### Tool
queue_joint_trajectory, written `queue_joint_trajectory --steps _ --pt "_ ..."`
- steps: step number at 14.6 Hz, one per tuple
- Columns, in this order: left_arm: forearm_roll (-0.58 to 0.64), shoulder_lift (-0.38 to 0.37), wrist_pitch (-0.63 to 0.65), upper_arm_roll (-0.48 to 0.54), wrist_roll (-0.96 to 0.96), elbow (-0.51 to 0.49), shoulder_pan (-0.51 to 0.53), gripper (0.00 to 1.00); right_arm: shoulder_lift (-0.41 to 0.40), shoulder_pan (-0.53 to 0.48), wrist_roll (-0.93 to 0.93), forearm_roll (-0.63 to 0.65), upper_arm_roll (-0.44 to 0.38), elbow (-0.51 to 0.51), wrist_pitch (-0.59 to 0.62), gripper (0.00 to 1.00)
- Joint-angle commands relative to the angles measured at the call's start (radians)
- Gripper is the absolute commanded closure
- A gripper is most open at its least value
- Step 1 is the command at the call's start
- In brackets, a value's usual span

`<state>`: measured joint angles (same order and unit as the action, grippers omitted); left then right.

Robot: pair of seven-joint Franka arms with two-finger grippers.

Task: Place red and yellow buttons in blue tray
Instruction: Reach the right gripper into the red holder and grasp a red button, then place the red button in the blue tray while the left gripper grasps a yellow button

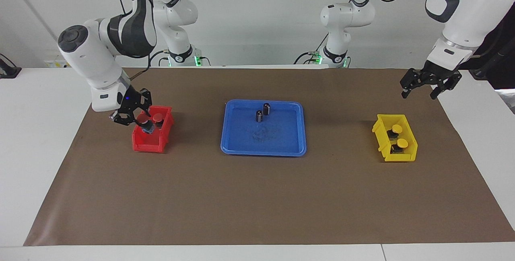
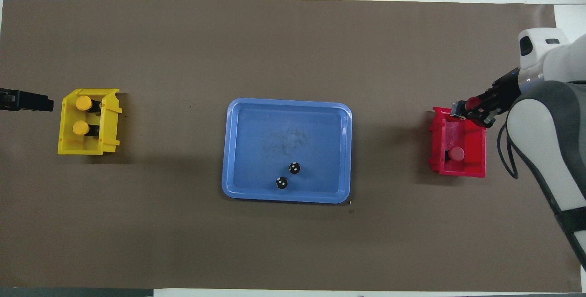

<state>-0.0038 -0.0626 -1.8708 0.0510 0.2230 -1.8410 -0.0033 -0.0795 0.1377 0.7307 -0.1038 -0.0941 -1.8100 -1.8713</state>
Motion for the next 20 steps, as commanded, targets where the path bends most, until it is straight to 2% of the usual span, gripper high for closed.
queue_joint_trajectory --steps 1,3,5,6,10,15,18,20 --pt "0.021 0.050 -0.056 -0.002 0.026 -0.021 0.031 0.07 -0.069 0.101 -0.272 -0.024 0.001 0.109 0.046 0.69" --pt "0.021 0.134 -0.106 -0.002 0.016 -0.024 0.037 0.07 -0.083 0.210 -0.521 -0.034 0.001 0.109 0.026 0.69" --pt "0.016 0.199 -0.161 -0.003 -0.002 -0.032 0.039 0.07 -0.091 0.261 -0.704 -0.036 0.002 0.103 -0.026 0.69" --pt "0.013 0.208 -0.175 -0.003 -0.020 -0.049 0.039 0.07 -0.094 0.275 -0.753 -0.049 0.002 0.103 -0.041 0.69" --pt "0.011 0.196 -0.232 -0.002 -0.014 -0.173 0.055 0.08 -0.147 0.388 -1.002 -0.089 0.002 0.101 -0.150 0.70" --pt "0.011 0.187 -0.237 -0.003 -0.011 -0.208 0.060 0.11 -0.255 0.517 -1.263 -0.065 0.002 0.100 -0.244 0.70" --pt "0.010 0.185 -0.241 -0.005 -0.020 -0.216 0.046 0.12 -0.276 0.522 -1.275 -0.011 0.002 0.069 -0.256 0.69" --pt "0.008 0.185 -0.243 -0.007 -0.020 -0.216 0.045 0.14 -0.281 0.525 -1.278 -0.007 0.002 0.032 -0.308 0.69"
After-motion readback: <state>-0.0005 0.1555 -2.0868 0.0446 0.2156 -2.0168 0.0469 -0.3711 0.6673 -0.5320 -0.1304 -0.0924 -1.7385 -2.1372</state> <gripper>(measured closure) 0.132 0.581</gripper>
